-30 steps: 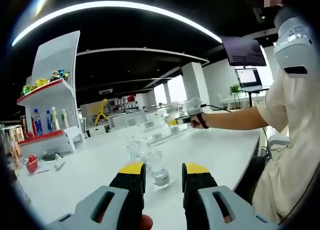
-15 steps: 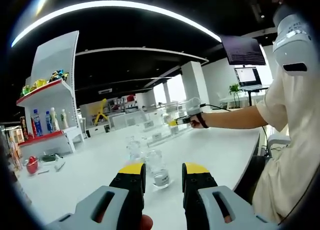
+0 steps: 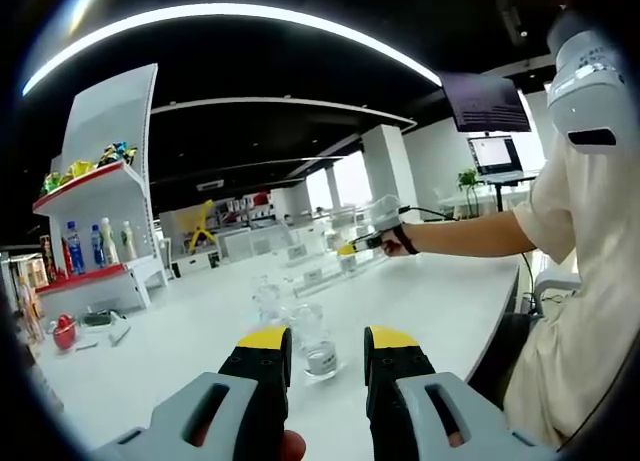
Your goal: Identify the label on the chemical reagent bottle, grasp the chemical reagent bottle, and place it in the designated position on the reagent rack
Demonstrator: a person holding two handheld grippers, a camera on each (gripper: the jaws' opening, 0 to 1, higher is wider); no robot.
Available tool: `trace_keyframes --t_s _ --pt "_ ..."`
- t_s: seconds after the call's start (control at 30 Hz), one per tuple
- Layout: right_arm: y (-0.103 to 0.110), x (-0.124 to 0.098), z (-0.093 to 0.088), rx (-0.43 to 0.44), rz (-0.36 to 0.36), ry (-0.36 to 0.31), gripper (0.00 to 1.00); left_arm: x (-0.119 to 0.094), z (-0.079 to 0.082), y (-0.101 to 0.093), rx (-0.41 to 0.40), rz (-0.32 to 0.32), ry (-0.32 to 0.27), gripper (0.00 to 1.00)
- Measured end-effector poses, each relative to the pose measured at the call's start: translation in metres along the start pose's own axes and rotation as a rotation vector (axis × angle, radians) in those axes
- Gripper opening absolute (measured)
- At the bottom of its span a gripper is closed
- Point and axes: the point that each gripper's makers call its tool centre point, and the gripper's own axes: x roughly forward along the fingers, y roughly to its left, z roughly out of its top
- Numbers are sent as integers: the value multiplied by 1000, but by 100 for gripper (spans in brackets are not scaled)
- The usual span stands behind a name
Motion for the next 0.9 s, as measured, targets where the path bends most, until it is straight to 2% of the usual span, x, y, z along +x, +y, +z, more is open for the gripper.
trace_keyframes --t_s 0.4,0.9 --pt "8 -5 0 -5 24 6 30 -4 6 0 8 3 -16 29" --pt "3 -23 4 8 9 -30 30 -6 13 -3 24 -2 -25 29"
